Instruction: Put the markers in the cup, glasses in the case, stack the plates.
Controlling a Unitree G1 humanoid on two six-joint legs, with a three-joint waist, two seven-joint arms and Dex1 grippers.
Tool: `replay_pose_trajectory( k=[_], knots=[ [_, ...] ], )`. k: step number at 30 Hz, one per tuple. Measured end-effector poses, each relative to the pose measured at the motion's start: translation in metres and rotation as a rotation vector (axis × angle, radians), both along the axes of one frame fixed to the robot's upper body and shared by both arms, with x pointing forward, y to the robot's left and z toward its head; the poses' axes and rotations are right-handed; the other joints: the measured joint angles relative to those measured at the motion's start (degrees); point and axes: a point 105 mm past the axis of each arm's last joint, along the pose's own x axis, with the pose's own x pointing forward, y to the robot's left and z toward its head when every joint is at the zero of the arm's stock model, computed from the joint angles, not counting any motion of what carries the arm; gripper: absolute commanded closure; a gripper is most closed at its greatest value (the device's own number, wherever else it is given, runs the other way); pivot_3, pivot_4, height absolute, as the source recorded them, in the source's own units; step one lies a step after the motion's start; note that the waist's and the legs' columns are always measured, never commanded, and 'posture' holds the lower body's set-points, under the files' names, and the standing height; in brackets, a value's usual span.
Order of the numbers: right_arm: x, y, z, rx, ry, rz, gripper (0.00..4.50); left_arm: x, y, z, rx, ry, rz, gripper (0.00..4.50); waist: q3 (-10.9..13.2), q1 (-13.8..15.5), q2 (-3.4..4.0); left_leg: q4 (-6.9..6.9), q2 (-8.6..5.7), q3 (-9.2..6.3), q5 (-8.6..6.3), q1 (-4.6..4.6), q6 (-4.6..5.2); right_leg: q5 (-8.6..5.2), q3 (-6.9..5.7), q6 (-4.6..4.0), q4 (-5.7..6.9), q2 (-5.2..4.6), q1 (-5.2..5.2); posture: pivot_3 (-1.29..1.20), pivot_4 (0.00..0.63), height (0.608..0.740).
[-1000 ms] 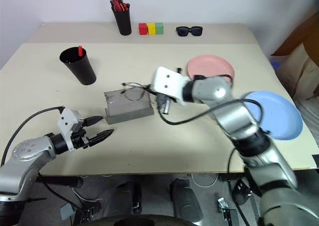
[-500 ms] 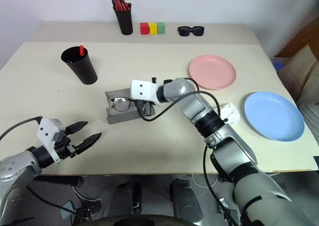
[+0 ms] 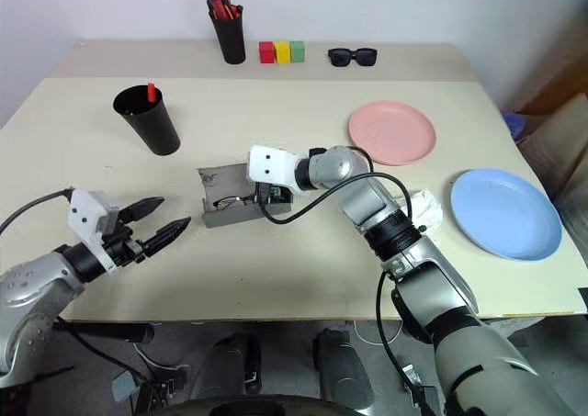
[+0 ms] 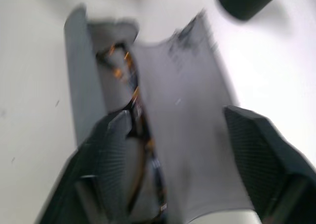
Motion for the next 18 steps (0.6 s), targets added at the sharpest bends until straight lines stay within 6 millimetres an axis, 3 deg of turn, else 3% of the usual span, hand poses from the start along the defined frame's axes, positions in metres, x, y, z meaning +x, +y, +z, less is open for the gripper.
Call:
replay_pose_trajectory(
  k=[3,5,9,10,13,18],
  knots=[
    [-0.005,0.001,0.018,0.058,-0.042,0.021,1.57,0.011,-0.005,0.010,-0.042,-0.003,-0.008,3.40,0.0,0.0,-0.01,0.01,-0.01,-0.01,0.00,0.00,0.00,0.01,0.00,0.01,0.00,0.00,0.02,0.00,0.150,0.725],
    [-0.010,-0.009,0.025,0.089,-0.059,0.017,1.57,0.026,-0.014,0.014,-0.055,0.010,-0.028,4.41,0.0,0.6,-0.02,0.01,-0.04,-0.09,0.00,-0.01,0.00,0.01,-0.05,0.01,-0.02,0.00,0.08,0.00,0.150,0.725],
    [-0.025,-0.040,0.013,0.114,-0.028,-0.037,1.57,0.074,-0.029,0.030,-0.046,0.026,0.000,4.41,0.0,1.8,-0.04,0.09,-0.10,-0.10,0.00,-0.02,0.00,0.01,-0.05,0.02,-0.05,0.01,0.14,0.00,0.150,0.725],
    [-0.031,-0.055,0.006,0.130,-0.008,-0.083,1.57,0.095,-0.036,0.037,-0.035,0.031,0.018,4.41,0.0,2.6,-0.06,0.10,-0.12,-0.14,0.00,-0.02,0.01,0.00,-0.09,0.03,-0.07,0.04,0.17,0.00,0.150,0.725],
    [-0.045,-0.081,-0.017,0.125,0.050,-0.167,1.57,0.127,-0.035,0.049,0.016,0.046,0.081,4.41,0.0,2.3,-0.05,0.08,-0.11,-0.06,0.00,-0.03,0.01,0.00,0.02,0.04,-0.13,0.07,0.11,0.00,0.150,0.725],
    [-0.066,-0.109,-0.022,0.184,0.061,-0.298,1.57,0.164,-0.055,0.039,0.001,0.204,0.059,4.41,0.0,1.7,0.00,0.01,-0.08,-0.14,0.00,-0.04,0.01,-0.01,-0.01,0.04,-0.03,0.19,0.02,0.00,0.150,0.725]
  ],
)
